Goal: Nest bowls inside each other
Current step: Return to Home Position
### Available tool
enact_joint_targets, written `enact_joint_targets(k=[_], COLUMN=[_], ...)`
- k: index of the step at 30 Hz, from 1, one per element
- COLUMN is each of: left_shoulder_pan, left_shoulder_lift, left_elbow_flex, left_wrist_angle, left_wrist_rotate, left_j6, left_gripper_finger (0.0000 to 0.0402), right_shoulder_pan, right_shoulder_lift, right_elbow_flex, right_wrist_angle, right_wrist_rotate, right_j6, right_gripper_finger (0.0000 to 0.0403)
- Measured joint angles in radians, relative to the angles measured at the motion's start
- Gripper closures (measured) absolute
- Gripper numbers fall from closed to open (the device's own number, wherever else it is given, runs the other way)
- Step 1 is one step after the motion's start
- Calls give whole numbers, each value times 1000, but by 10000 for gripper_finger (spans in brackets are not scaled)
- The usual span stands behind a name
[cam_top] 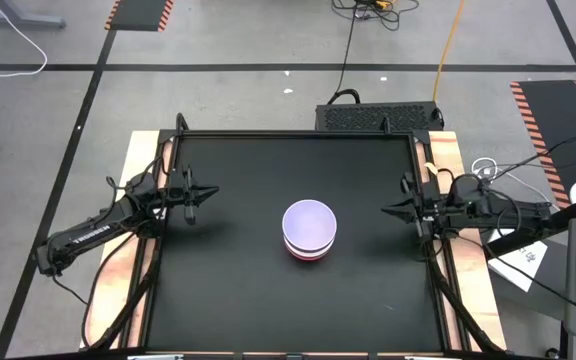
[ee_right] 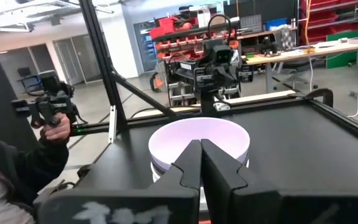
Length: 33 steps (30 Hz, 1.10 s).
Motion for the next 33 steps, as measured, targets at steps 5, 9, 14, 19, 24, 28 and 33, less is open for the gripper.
enact_joint_targets(k=[5, 9, 14, 19, 24, 28, 33], left_shoulder_pan=[0, 0, 0, 0, 0, 0, 0], left_shoulder_lift=[0, 0, 0, 0, 0, 0, 0], left_elbow_flex=[0, 0, 0, 0, 0, 0, 0], left_wrist_angle=[0, 0, 0, 1, 1, 1, 1], left_wrist_rotate=[0, 0, 12, 25, 26, 27, 27], left_j6=[-3, -2, -2, -2, -2, -2, -2], left_gripper_finger=[376, 376, 376, 376, 376, 376, 376], right_shoulder_pan=[0, 0, 0, 0, 0, 0, 0], right_shoulder_lift=[0, 0, 0, 0, 0, 0, 0], right_elbow_flex=[-39, -82, -131, -149, -180, -202, -222], right_wrist_angle=[3, 26, 113, 118, 118, 119, 143], right_wrist_rotate=[-5, -27, -69, -79, -79, -79, -94], right_j6=[-18, -23, -12, -14, -18, -3, -15], right_gripper_finger=[403, 403, 403, 403, 403, 403, 403])
